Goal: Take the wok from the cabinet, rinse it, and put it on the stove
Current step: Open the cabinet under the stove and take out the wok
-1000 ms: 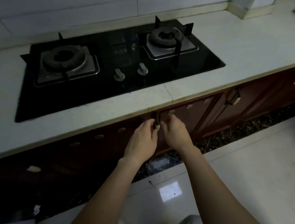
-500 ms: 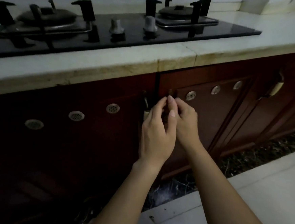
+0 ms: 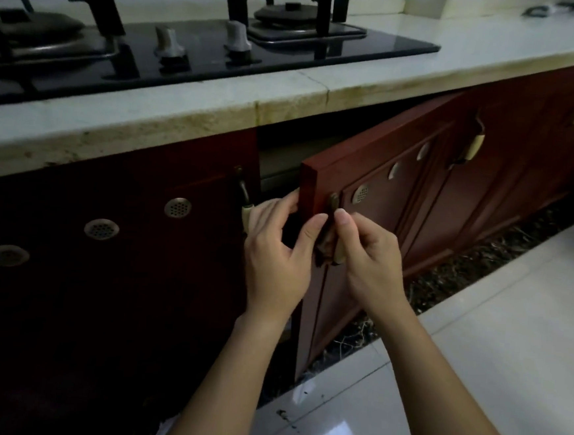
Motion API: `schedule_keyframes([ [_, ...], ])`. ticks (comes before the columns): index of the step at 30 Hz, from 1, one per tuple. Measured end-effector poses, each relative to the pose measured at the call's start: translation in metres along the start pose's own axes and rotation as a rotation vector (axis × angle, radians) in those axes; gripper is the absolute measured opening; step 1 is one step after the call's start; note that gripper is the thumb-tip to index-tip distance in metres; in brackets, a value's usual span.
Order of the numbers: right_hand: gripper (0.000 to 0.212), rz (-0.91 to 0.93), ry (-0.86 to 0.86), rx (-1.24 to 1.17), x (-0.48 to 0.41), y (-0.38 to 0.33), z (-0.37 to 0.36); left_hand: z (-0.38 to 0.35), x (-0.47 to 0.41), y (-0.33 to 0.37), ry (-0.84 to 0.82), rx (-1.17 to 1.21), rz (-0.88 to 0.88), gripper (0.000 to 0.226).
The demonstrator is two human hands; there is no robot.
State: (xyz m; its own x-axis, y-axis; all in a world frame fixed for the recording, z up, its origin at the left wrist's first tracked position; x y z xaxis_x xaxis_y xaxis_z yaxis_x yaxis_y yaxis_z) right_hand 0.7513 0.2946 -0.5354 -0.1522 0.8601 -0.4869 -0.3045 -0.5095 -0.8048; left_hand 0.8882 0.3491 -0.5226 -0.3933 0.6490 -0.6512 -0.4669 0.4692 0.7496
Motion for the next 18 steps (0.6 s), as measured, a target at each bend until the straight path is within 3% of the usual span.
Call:
schedule_keyframes([
  [9,0.014,-0.141,0.246,0.051,0.035,-0.002,0.045,-0.013,0.024,0.017,-0.218,0.175,0.031,0.030],
  [11,0.030,-0.148,0.326,0.020,0.044,-0.008,0.062,-0.022,0.030,0.023,-0.270,0.214,0.018,0.029],
  [14,0.035,-0.052,0.380,0.116,0.058,-0.031,0.085,-0.043,0.045,0.039,-0.378,0.293,-0.036,0.033],
  [18,0.053,-0.031,0.445,0.137,0.074,-0.047,0.117,-0.085,0.075,0.055,-0.557,0.497,0.046,0.045],
])
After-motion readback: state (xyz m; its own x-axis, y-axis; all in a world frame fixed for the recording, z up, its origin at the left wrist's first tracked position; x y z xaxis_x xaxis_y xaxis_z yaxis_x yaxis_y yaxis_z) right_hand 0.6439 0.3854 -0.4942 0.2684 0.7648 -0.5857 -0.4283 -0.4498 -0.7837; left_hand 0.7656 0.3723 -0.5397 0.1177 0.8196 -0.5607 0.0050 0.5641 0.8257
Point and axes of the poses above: each hand's wrist, its own x-axis away from the middle knuckle, its own z-axis out of the back of the hand, y = z × x, the point moved 7 cm from there along -x, towards the middle knuckle, and after that the axes turned 11 degrees about x, right-handed, at the moved point
